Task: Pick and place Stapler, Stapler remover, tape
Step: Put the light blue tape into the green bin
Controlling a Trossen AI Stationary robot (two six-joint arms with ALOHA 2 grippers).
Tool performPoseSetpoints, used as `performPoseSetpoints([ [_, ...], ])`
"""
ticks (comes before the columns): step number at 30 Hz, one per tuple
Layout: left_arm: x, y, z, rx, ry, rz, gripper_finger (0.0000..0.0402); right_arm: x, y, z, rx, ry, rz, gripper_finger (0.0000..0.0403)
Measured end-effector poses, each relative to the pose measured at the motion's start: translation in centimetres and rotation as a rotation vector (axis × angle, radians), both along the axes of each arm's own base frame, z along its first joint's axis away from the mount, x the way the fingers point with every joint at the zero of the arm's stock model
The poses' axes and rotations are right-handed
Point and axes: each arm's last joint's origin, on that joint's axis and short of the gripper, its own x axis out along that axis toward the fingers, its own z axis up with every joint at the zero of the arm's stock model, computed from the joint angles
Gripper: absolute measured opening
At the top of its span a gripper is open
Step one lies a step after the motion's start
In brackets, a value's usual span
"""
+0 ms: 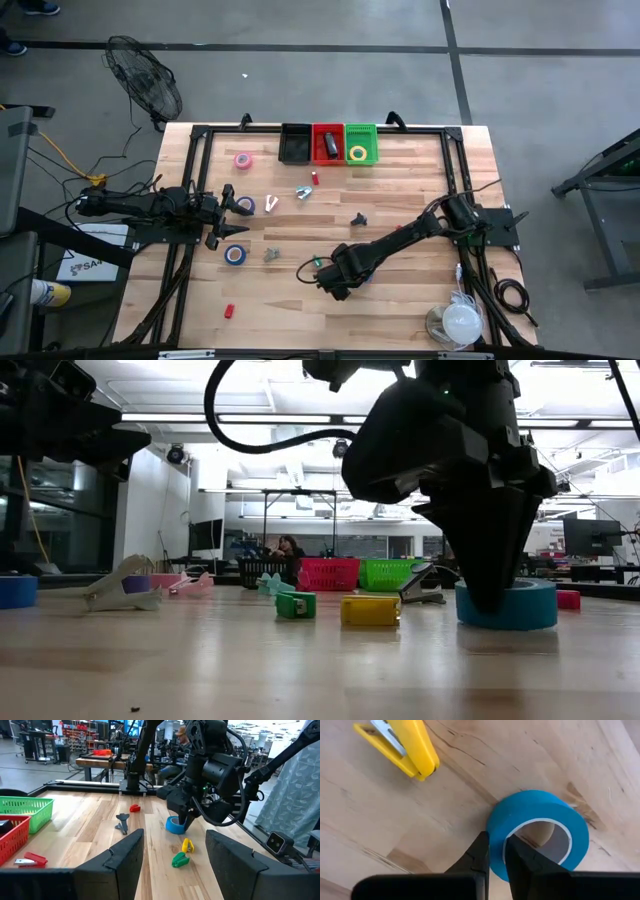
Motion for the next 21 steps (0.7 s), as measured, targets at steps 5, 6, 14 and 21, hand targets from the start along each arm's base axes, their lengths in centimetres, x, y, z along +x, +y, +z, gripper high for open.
performPoseSetpoints([
  [5, 0.0, 0.0, 0.0, 0.000, 0.000, 0.000, 0.0211, 0.0, -1.6, 1.9, -0.017, -0.034, 0.029, 0.0027],
  [6, 0.0, 0.0, 0.0, 0.000, 0.000, 0.000, 0.0211, 0.0, -2.0, 2.4, -0.026, -0.036, 0.032, 0.0027],
  [14, 0.0, 0.0, 0.0, 0.000, 0.000, 0.000, 0.0211, -1.2, -7.5, 6.9, -0.116, -0.034, 0.045, 0.0027],
  [21, 0.0, 0.0, 0.0, 0.000, 0.000, 0.000, 0.0211, -2.3, -14.4, 11.1, -0.248, -0.125, -0.002, 0.0028],
])
